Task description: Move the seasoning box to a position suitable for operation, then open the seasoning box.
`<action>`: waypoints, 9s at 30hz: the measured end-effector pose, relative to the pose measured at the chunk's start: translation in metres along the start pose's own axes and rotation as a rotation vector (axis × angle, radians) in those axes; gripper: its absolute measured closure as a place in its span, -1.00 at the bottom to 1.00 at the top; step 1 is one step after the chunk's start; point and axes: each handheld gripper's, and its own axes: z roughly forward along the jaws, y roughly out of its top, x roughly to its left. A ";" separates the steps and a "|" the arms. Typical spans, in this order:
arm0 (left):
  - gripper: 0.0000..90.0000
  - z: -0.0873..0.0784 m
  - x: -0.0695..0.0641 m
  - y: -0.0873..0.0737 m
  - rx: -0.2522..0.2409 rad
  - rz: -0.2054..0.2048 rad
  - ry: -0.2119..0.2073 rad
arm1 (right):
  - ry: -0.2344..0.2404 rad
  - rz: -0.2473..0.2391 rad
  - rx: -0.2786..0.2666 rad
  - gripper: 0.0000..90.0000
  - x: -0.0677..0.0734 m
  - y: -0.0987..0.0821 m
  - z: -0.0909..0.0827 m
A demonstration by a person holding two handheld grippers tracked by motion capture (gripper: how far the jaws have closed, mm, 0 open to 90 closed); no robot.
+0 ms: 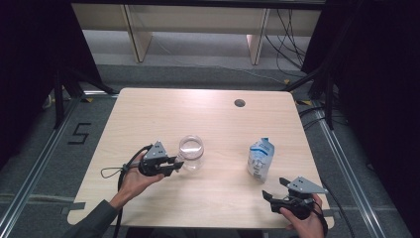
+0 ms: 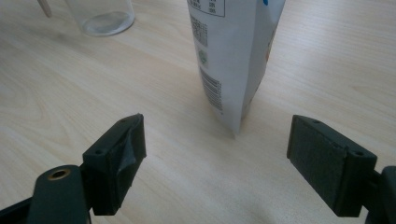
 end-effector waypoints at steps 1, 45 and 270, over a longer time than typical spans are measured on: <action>0.62 0.000 -0.004 -0.001 0.005 0.014 -0.022 | 0.005 0.030 0.009 -0.55 0.002 0.000 0.000; 0.60 0.005 -0.013 0.000 0.002 0.150 -0.177 | -0.002 -0.001 -0.004 -0.55 0.002 0.000 -0.001; -0.26 -0.045 -0.023 -0.017 -0.157 -0.047 -0.029 | 0.290 -0.307 -0.216 0.92 0.093 0.120 0.079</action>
